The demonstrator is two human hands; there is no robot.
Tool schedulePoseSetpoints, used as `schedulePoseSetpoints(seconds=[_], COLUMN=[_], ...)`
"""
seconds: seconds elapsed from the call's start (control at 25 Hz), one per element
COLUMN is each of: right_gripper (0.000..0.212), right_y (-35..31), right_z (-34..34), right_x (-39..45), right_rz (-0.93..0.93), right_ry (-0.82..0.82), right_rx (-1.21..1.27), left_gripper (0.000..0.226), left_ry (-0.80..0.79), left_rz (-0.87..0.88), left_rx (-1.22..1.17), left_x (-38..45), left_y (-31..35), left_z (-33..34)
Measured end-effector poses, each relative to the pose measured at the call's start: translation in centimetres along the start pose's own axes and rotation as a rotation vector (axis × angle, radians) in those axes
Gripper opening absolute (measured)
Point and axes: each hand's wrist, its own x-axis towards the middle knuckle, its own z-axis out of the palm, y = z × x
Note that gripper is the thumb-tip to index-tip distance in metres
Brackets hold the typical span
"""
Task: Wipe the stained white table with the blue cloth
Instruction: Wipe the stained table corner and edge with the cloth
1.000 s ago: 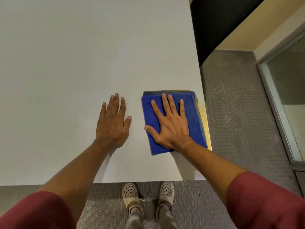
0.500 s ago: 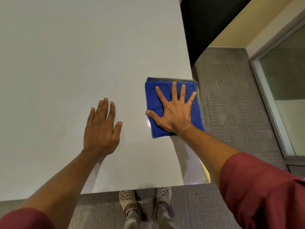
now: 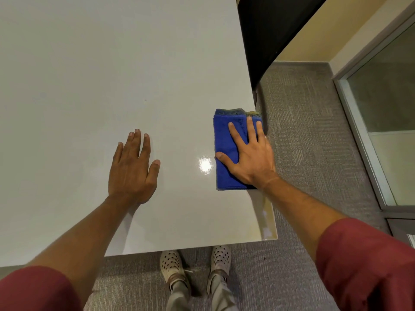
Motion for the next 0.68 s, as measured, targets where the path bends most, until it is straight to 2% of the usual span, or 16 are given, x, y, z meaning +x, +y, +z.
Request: schedulePoseSetpoints(seconds=[0.36, 0.68], right_gripper=[0.077, 0.077], right_y=[0.0, 0.9], right_z=[0.7, 1.4], right_x=[-7.1, -14.1], right_rz=[0.022, -0.006], right_ry=[0.036, -0.020], right_rx=[0.065, 0.135], left_gripper=[0.065, 0.075], left_ry=[0.047, -0.031], left_rz=[-0.024, -0.090], left_rx=[-0.005, -0.022], left_x=[-0.5, -2.0], left_y=[0.5, 1.1], left_z=[0.1, 0.1])
